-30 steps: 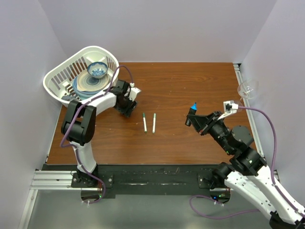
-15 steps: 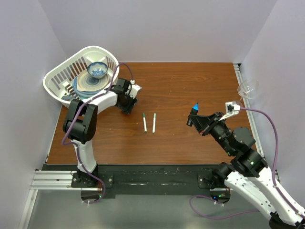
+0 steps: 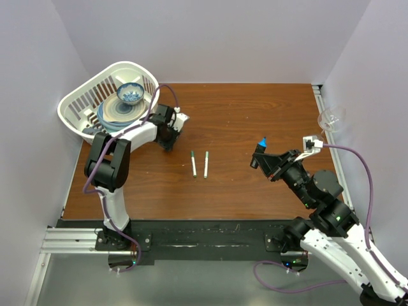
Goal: Insert the pens into the pen caps
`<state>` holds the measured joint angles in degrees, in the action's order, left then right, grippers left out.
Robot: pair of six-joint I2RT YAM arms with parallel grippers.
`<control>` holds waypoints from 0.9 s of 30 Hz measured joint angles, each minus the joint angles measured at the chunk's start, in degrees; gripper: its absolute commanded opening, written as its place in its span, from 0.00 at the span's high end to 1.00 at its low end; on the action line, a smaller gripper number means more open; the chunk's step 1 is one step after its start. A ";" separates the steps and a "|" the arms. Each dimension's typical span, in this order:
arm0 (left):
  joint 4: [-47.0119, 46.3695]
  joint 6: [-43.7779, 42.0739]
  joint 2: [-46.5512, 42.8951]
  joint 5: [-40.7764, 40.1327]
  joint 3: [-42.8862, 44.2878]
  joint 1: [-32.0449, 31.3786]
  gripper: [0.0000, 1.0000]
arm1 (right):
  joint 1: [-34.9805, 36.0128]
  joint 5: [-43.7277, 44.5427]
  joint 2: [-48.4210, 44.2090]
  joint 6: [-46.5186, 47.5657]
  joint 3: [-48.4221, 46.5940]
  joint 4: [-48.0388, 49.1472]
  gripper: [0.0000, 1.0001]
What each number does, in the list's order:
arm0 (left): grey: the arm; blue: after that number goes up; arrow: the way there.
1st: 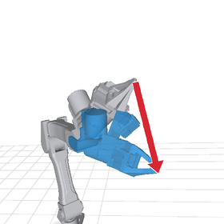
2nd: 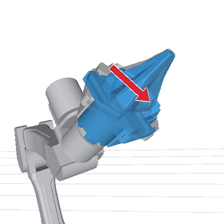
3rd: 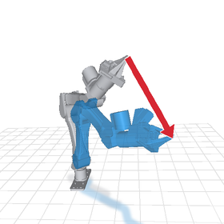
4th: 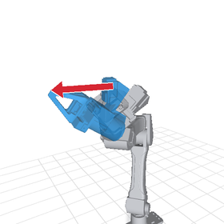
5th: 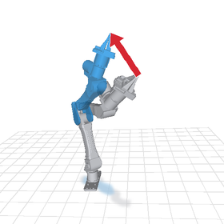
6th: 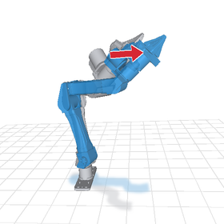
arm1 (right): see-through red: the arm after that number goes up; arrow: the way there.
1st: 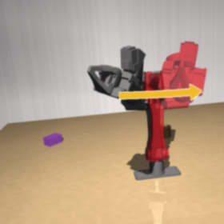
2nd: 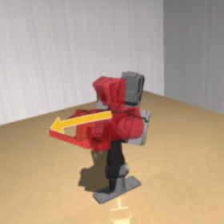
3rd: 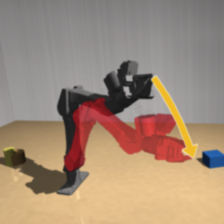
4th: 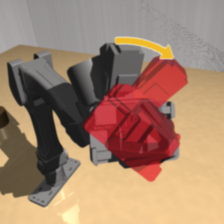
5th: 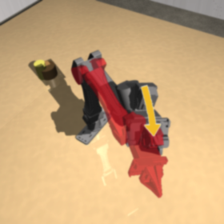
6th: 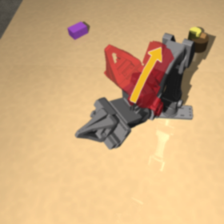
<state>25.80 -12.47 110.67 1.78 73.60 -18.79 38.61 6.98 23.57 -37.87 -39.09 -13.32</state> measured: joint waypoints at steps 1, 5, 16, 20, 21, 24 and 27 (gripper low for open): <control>0.00 -0.04 0.00 -0.11 0.00 0.00 0.84 | 0.00 0.00 0.04 -0.02 0.00 0.00 1.00; -0.09 0.94 0.00 -0.39 -0.11 0.00 1.00 | 0.00 -0.04 0.20 -0.11 0.00 0.00 1.00; -1.90 15.02 -9.33 3.10 -8.85 -0.13 1.00 | 0.00 -5.25 10.95 -0.31 -0.68 0.42 1.00; -8.79 27.12 -21.88 8.24 -15.50 -1.33 1.00 | 0.00 -9.86 17.46 0.02 -0.63 3.08 1.00; -10.71 30.21 -25.00 8.90 -16.59 -2.29 1.00 | 0.00 -10.86 18.58 0.00 -0.37 4.42 1.00; -16.17 38.51 -32.33 9.57 -18.23 -6.88 1.00 | 0.09 -14.78 23.12 -0.44 0.31 10.03 1.00; -22.38 46.45 -37.44 9.86 -19.32 -12.39 1.00 | 0.98 -16.85 29.14 -0.68 0.52 14.49 1.00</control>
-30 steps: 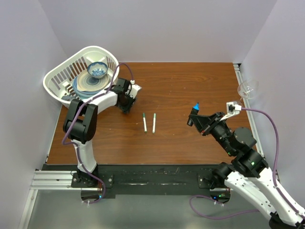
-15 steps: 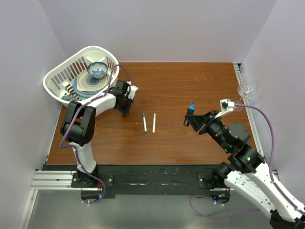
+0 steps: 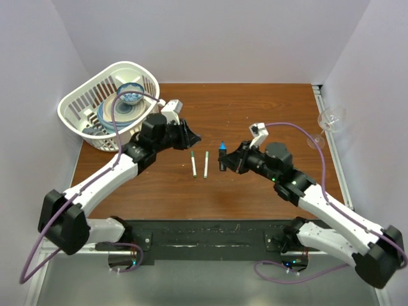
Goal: Insert the pens into the pen caps
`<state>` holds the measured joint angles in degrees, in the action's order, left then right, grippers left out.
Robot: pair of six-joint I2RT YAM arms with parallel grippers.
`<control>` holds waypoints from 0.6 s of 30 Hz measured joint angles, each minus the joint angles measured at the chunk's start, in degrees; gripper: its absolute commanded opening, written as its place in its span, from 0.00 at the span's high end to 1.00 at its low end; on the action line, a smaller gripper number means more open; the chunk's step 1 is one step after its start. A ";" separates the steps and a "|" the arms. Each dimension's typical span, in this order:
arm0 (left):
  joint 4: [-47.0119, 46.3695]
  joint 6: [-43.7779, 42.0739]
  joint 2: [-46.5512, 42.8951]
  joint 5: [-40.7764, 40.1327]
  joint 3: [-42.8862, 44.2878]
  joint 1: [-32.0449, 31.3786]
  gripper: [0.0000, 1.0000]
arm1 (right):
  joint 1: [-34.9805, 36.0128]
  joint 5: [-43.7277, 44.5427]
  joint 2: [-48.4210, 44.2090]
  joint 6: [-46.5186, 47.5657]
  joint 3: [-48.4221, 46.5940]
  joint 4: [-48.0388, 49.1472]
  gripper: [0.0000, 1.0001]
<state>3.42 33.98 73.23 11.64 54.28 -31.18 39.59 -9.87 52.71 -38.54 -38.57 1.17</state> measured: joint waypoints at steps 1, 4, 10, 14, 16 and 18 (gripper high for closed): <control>-2.10 2.32 -1.14 0.35 -0.59 -1.36 1.00 | 0.63 -0.15 1.95 0.04 0.02 0.81 1.00; -7.30 8.81 -3.54 0.79 -3.43 -3.19 1.00 | 3.45 -0.02 6.71 0.31 0.02 2.27 1.00; -8.90 14.62 -5.27 -0.92 -7.39 -4.22 1.00 | 8.04 1.70 12.00 1.18 -1.29 2.99 1.00; -8.44 15.08 -6.88 -2.10 -8.28 -4.46 1.00 | 9.01 3.10 12.74 1.31 -2.38 3.10 1.00; -8.44 15.06 -7.61 -2.62 -8.28 -4.48 1.00 | 9.27 3.52 12.81 1.29 -2.75 3.23 1.00; -8.46 15.02 -8.13 -2.91 -8.28 -4.48 1.00 | 9.53 4.37 12.81 1.29 -2.93 3.30 1.00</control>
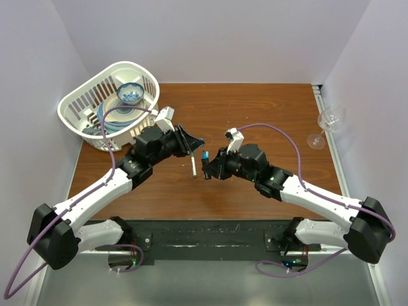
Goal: Insert the pens into the pen caps
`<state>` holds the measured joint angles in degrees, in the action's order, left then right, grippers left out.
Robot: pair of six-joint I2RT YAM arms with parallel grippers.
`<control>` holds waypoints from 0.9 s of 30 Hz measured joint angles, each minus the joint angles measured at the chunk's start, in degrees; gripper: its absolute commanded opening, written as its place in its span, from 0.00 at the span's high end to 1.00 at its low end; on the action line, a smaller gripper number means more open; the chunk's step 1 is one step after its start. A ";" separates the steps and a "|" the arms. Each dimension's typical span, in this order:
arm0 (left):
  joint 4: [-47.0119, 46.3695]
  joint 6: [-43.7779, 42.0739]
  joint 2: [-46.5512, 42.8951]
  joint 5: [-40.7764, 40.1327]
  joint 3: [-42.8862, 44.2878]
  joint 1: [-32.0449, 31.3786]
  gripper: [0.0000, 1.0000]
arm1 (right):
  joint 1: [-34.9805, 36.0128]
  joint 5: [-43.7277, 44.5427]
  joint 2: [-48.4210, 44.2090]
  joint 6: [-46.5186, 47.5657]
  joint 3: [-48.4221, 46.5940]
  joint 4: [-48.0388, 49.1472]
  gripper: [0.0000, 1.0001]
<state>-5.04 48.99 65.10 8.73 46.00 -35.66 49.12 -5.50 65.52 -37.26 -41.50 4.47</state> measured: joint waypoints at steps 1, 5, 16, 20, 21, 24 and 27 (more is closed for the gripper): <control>0.02 0.00 -0.17 -0.07 0.00 0.00 1.00 | 0.00 0.11 0.00 0.00 0.00 0.00 1.00; 0.42 -0.02 -0.24 -0.22 0.00 0.00 1.00 | 0.07 0.48 0.35 -0.02 -0.07 0.11 1.00; 0.28 -0.02 0.15 -0.24 -0.92 -0.20 1.00 | 0.37 0.44 1.66 -0.26 -0.74 0.66 1.00; 0.44 -0.02 1.01 -0.33 -0.92 -0.81 1.00 | 0.37 0.44 1.68 -0.37 -0.94 0.76 1.00; 0.46 -0.04 1.14 -0.44 -0.92 -0.90 1.00 | 0.37 0.46 1.68 -0.46 -1.01 0.76 1.00; 0.46 -0.07 1.22 -0.66 -0.92 -1.14 1.00 | 0.37 0.52 1.68 -0.63 -1.05 0.83 1.00; 0.57 -0.09 1.22 -0.92 -0.92 -1.33 1.00 | 0.37 1.55 1.73 -0.76 -1.05 0.79 1.00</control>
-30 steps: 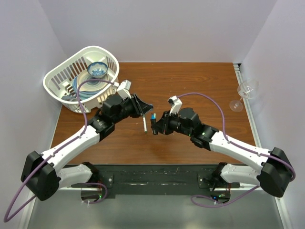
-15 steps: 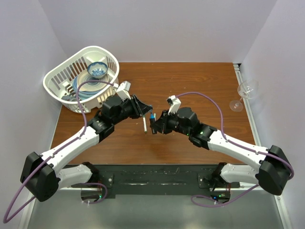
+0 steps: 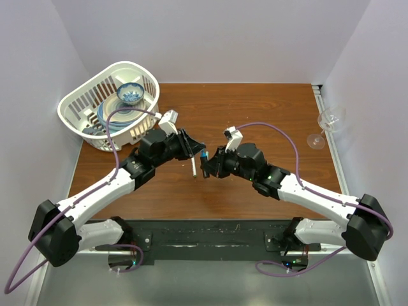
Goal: Insert the pens into the pen caps
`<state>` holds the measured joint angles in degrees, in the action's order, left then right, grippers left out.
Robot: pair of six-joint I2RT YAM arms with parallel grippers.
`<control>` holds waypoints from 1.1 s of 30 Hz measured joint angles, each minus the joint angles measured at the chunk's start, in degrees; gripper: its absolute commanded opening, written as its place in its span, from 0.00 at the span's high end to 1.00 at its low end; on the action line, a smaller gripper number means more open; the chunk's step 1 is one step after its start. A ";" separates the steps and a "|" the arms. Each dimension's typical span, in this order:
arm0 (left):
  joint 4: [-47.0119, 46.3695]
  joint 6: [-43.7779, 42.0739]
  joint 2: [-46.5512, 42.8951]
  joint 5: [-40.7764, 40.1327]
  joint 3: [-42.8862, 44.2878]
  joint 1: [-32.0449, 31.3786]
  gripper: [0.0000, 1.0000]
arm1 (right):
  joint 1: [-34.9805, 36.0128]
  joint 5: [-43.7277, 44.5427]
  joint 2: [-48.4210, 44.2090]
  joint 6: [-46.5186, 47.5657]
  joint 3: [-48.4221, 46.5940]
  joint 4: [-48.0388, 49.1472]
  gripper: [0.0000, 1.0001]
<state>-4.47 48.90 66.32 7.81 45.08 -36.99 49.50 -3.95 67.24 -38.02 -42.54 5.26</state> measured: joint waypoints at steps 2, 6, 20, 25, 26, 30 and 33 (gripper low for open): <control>0.35 -0.02 -0.02 -0.33 0.00 -0.52 1.00 | 0.00 0.83 0.00 -0.13 -0.24 -0.28 1.00; 0.63 -0.04 -0.35 -1.16 0.00 -2.03 0.97 | 0.35 2.78 0.02 0.15 -1.29 -1.66 1.00; 3.91 -0.44 -10.43 -2.51 -0.96 -5.14 0.25 | 0.59 4.39 -2.56 4.76 -3.06 -1.66 1.00; 3.76 -4.63 -15.69 -1.29 0.22 -5.14 0.25 | 0.48 2.95 -11.21 5.97 -0.57 -0.22 1.00; 3.80 -5.77 -15.72 -0.20 1.11 -5.14 0.25 | 0.46 2.64 -12.72 6.03 -0.13 0.09 1.00; 4.00 -9.84 -14.86 3.74 4.87 -5.14 0.25 | 0.33 -1.42 -16.44 6.12 1.29 2.29 1.00; 3.63 -12.00 -14.97 6.36 6.62 -5.14 0.26 | 0.33 -5.01 -18.05 5.95 3.26 5.22 1.00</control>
<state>-0.84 36.91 51.35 14.17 51.70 -42.13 49.82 -8.95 49.19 -32.08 -39.29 10.48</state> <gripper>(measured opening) 0.751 0.144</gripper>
